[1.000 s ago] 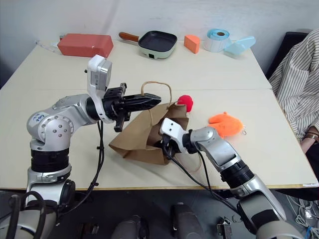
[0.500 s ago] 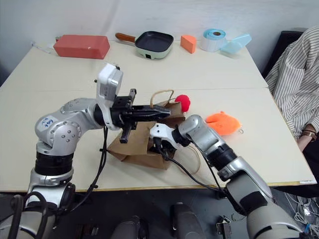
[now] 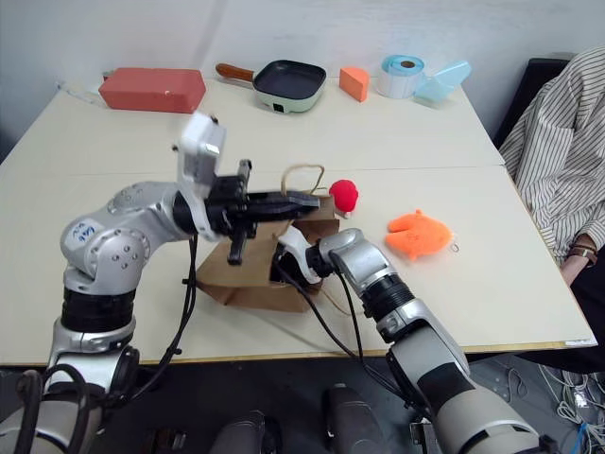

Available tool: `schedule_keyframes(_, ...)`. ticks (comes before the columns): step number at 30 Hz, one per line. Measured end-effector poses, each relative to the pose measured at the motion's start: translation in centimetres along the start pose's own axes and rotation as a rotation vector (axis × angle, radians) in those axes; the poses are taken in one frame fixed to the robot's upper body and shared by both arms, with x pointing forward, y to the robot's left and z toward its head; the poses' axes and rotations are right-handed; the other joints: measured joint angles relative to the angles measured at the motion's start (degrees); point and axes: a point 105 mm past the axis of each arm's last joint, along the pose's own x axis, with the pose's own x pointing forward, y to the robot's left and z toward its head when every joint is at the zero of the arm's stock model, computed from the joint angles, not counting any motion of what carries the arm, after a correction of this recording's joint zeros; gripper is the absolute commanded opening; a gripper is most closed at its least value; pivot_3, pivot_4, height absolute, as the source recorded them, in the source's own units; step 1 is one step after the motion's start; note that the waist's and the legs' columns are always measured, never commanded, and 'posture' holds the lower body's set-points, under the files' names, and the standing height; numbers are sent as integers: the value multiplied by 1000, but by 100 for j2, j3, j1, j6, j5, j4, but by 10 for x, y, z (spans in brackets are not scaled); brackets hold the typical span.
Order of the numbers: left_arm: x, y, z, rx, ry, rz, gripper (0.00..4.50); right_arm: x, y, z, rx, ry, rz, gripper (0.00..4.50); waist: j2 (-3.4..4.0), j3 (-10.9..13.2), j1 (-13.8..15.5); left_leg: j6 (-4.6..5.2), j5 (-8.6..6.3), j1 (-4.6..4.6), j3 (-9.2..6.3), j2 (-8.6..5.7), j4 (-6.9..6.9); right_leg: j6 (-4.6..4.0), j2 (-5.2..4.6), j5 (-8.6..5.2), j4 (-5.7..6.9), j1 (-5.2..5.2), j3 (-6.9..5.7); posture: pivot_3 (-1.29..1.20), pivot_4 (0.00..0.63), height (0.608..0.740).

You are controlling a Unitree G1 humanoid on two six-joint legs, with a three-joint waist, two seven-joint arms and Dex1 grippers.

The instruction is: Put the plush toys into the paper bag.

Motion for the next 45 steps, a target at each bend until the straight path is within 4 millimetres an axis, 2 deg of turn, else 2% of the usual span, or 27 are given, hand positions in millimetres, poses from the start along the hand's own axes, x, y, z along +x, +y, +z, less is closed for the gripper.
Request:
schedule_keyframes(2,-1,4,17,7,-49,21,0,4,-2,2,-11,-11,-28,37,0,0,-4,-3,2,7,1,0,5,0,0,0,10,5,2,0,150,740)
schedule_keyframes(4,-2,4,26,6,-75,23,0,5,-5,4,-2,-23,-56,37,5,-3,5,-7,4,10,0,-1,6,0,-1,0,16,5,2,0,150,740)
schedule_keyframes(7,-1,4,21,-13,-62,25,0,3,-8,6,32,-46,-79,37,6,-3,18,-8,4,7,-2,-1,7,0,-2,0,16,5,1,0,150,740)
schedule_keyframes(12,2,1,1,-27,-7,7,0,-1,-13,9,110,-79,-103,37,6,-3,22,-7,4,-3,-7,-1,1,0,-2,0,7,1,-3,0,150,740)
schedule_keyframes(16,1,5,5,-15,-23,29,0,0,-16,19,107,-139,-140,37,8,-2,4,-7,4,-4,-8,-1,-5,0,-1,0,0,-1,-4,0,150,740)
schedule_keyframes(19,-2,8,4,-19,-16,42,0,9,-11,27,108,-184,-124,37,8,-2,-5,-13,7,-2,-8,0,-18,0,1,0,2,-4,-4,0,150,740)
schedule_keyframes(22,-8,11,-2,-31,-4,63,0,19,-5,19,116,-157,-110,37,8,-2,9,-15,9,-3,-9,-1,-24,0,0,0,2,-5,-5,0,150,740)
schedule_keyframes(25,-11,16,-6,-48,-7,95,0,24,-6,14,33,-87,-142,37,8,-2,14,-12,9,-1,-8,-3,-19,0,-3,0,-9,0,-5,0,150,740)
schedule_keyframes(29,-12,23,20,-7,-75,128,0,25,-7,14,-40,-58,-156,37,12,-5,15,-15,10,8,-9,-3,-18,0,-3,0,1,3,-4,0,150,740)
schedule_keyframes(31,-13,23,22,2,-75,132,0,23,-7,13,-49,-59,-162,37,29,-14,21,-15,10,7,-9,-3,-20,0,-3,0,-1,4,-4,0,150,740)
schedule_keyframes(36,-15,19,-5,-9,11,127,0,0,-9,8,-103,-80,-205,37,30,-14,89,-13,10,-7,-19,-4,-27,0,-3,0,-8,2,-5,0,150,740)
schedule_keyframes(40,-16,17,-13,-16,32,123,0,-46,-7,3,-103,-82,-289,37,32,-13,180,-9,7,-26,-27,-4,-33,0,-2,0,-16,-8,-8,0,150,740)
schedule_keyframes(43,-16,17,-12,-3,41,123,0,-80,6,11,-124,-125,-340,37,32,-13,188,-9,7,-23,-28,-4,-48,0,-1,0,-23,-8,-9,0,150,740)
schedule_keyframes(45,-16,16,-14,-1,53,113,0,-101,22,5,-112,-135,-355,37,32,-13,198,-11,8,-17,-27,-4,-64,0,2,0,-52,-6,-10,0,150,740)
